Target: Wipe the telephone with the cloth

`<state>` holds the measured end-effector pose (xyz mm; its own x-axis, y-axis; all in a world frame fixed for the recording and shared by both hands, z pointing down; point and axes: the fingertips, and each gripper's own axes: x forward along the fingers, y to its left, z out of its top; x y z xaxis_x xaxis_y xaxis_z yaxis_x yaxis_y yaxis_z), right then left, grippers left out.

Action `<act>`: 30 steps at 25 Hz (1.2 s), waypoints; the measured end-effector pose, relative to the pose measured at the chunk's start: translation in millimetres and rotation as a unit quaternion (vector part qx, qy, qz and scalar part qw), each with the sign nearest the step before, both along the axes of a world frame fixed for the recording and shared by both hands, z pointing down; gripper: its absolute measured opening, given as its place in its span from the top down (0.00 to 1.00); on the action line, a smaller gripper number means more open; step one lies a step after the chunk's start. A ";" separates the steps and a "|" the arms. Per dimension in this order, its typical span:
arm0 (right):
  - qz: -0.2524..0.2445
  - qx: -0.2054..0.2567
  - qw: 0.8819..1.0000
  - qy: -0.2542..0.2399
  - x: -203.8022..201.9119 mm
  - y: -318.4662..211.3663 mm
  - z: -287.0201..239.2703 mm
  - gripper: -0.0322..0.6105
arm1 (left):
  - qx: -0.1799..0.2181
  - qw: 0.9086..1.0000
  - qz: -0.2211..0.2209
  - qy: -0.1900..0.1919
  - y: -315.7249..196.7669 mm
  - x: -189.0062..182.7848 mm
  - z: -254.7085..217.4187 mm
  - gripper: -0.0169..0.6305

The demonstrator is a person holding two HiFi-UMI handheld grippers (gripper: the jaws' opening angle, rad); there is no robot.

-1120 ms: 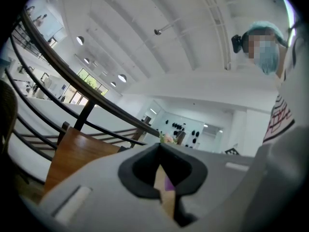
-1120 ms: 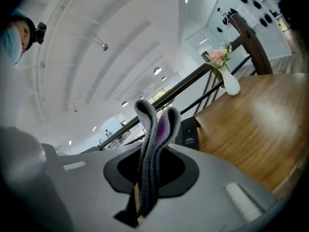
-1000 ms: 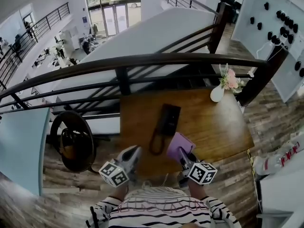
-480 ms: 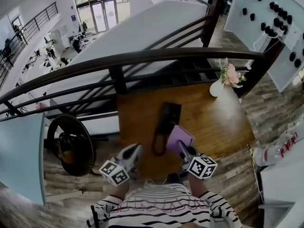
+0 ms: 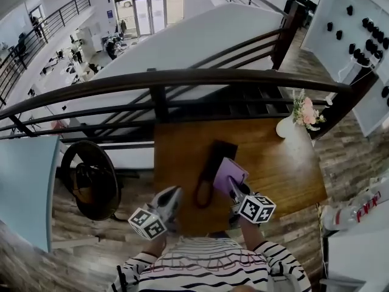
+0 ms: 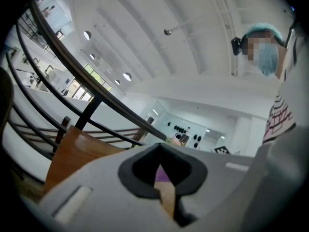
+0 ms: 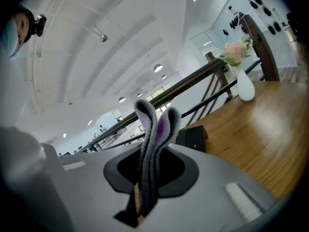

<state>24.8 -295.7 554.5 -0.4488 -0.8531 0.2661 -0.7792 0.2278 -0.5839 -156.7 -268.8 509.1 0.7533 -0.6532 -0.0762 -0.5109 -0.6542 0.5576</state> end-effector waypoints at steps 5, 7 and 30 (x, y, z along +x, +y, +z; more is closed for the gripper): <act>-0.015 0.001 1.000 0.013 4.0 -42.5 6.0 0.88 | -0.004 1.000 -0.019 -0.002 -12.1 4.9 0.2 0.98; -0.021 -0.003 1.000 0.021 2.6 -62.6 13.0 0.88 | -0.008 1.000 -0.024 -0.001 -15.6 5.9 -0.4 0.98; 0.021 -0.095 0.993 0.066 30.7 -171.2 108.0 0.89 | -0.027 0.997 -0.072 -0.023 -24.4 5.9 12.5 0.98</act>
